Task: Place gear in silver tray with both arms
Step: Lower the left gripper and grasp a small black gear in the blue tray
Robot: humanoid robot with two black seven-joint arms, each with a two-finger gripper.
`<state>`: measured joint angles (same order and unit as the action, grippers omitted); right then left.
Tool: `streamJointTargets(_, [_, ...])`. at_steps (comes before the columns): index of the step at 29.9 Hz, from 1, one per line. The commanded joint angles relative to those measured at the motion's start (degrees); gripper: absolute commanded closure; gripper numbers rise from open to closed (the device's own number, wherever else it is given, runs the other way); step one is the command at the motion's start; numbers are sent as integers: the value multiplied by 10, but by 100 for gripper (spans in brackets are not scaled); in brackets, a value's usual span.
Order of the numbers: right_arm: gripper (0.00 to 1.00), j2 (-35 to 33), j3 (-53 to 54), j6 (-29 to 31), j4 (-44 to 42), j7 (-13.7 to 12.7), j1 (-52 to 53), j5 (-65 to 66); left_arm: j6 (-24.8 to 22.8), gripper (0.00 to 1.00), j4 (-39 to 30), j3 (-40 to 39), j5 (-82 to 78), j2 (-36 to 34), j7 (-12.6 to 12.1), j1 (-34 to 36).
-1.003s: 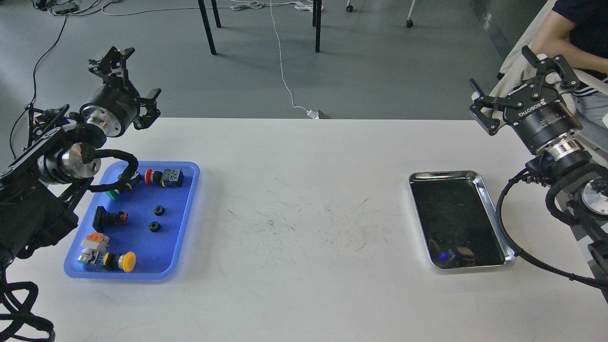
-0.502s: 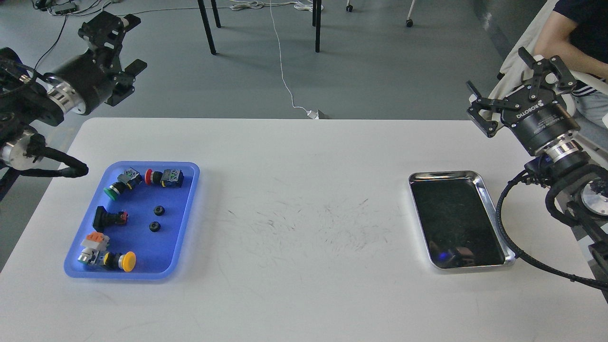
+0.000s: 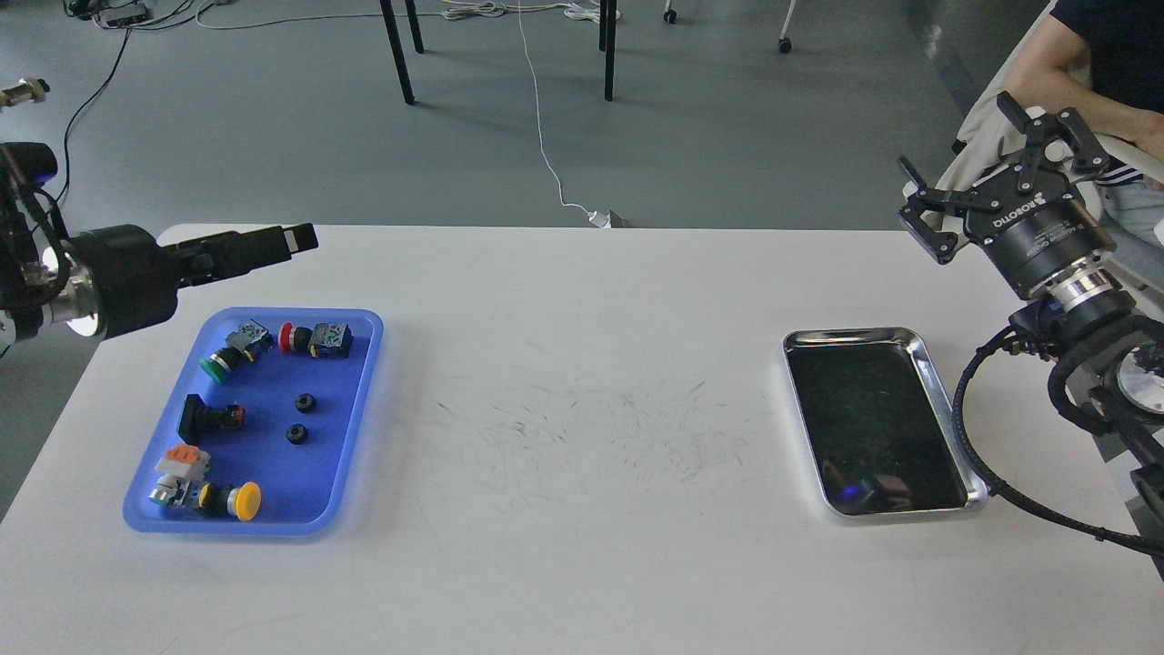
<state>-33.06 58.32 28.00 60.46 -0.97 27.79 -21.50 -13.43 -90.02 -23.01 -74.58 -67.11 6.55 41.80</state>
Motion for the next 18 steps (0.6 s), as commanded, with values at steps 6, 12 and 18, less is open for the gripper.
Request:
streamJointTargets(6, [1,0,-1,0,-2,0,0,2,86,2,41,75,-175,65,-30,-23])
streamJointTargets(12, [1,0,-1,0,1,0,-4,2,99,5,93,79,-265,107,-34,-63])
streamJointTargets(18, [1,-2,-1,0,1,0,-4,2,107,12,135,76,-299,156,-37,-91])
